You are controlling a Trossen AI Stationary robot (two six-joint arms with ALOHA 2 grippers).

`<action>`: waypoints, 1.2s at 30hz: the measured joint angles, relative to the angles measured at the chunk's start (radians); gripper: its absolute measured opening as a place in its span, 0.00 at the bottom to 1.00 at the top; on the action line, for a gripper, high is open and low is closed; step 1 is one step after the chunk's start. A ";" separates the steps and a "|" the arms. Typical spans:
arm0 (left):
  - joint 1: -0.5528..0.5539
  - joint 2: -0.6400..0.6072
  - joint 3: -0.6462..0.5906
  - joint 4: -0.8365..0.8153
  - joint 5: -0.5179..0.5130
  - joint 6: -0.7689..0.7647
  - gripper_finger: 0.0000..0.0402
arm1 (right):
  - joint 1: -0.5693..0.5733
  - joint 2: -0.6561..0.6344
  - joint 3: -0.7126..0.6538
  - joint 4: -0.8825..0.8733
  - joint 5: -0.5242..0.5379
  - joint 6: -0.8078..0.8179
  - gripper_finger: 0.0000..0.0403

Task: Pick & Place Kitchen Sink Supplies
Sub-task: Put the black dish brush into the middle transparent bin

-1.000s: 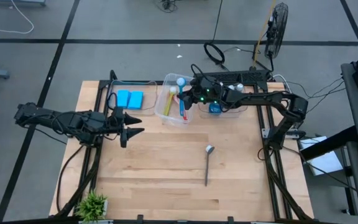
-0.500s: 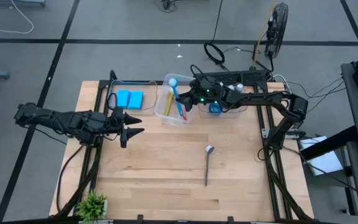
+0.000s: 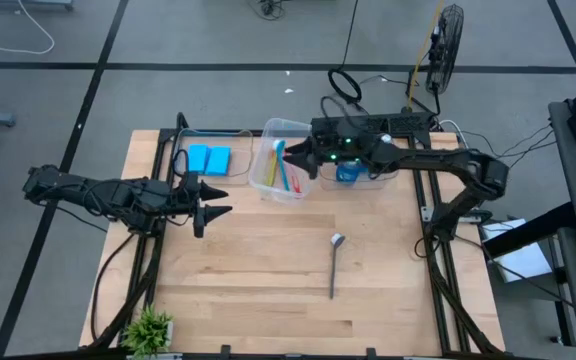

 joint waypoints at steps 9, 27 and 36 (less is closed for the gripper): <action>0.000 0.000 0.000 0.000 0.000 0.017 0.56 | 0.090 -0.294 0.001 -0.265 -0.155 -0.115 0.44; 0.000 0.000 0.000 0.000 0.004 0.051 0.56 | 0.527 -0.477 -0.011 -0.941 0.233 0.448 0.44; 0.000 0.000 0.000 -0.010 0.004 0.064 0.56 | 0.609 -0.421 -0.118 -0.964 0.265 0.676 0.44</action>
